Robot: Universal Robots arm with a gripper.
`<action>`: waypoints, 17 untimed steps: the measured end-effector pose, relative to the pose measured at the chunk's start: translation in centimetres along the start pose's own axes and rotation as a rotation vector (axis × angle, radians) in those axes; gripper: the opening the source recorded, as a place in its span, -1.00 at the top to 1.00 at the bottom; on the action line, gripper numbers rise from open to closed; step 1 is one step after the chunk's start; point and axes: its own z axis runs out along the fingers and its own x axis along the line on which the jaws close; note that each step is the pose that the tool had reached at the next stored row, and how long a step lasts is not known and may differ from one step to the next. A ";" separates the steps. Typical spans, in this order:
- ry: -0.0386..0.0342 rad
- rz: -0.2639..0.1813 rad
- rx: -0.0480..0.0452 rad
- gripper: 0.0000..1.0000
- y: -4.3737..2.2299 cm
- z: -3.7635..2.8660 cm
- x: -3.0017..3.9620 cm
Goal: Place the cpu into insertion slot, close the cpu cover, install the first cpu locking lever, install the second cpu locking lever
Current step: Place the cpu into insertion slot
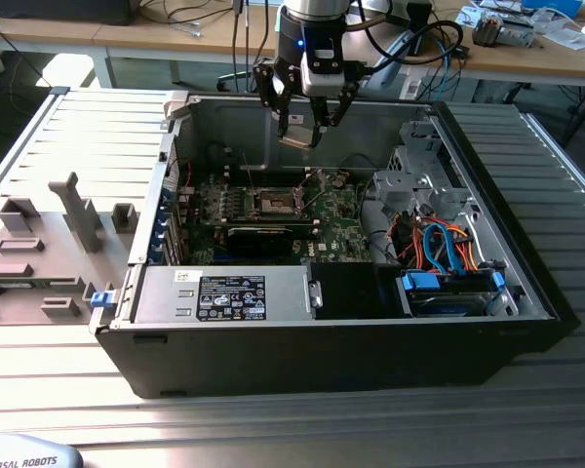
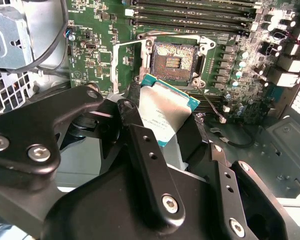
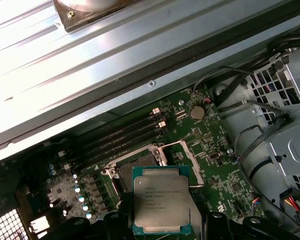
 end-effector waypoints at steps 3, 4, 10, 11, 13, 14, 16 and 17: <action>-0.0001 0.002 0.0000 -0.08 0.00 0.00 0.00; -0.0001 0.003 -0.0001 -0.08 0.00 0.00 0.00; -0.0002 0.007 -0.0001 -0.08 0.00 0.00 0.00; -0.0001 0.008 -0.0001 -0.08 0.00 0.00 0.00; -0.0002 0.009 -0.0001 -0.08 0.00 0.00 0.00; -0.0002 0.010 -0.0001 -0.08 0.00 0.00 0.00; -0.0003 0.011 -0.0002 -0.08 0.00 0.01 0.00; -0.0002 0.012 -0.0002 -0.08 0.00 0.01 0.00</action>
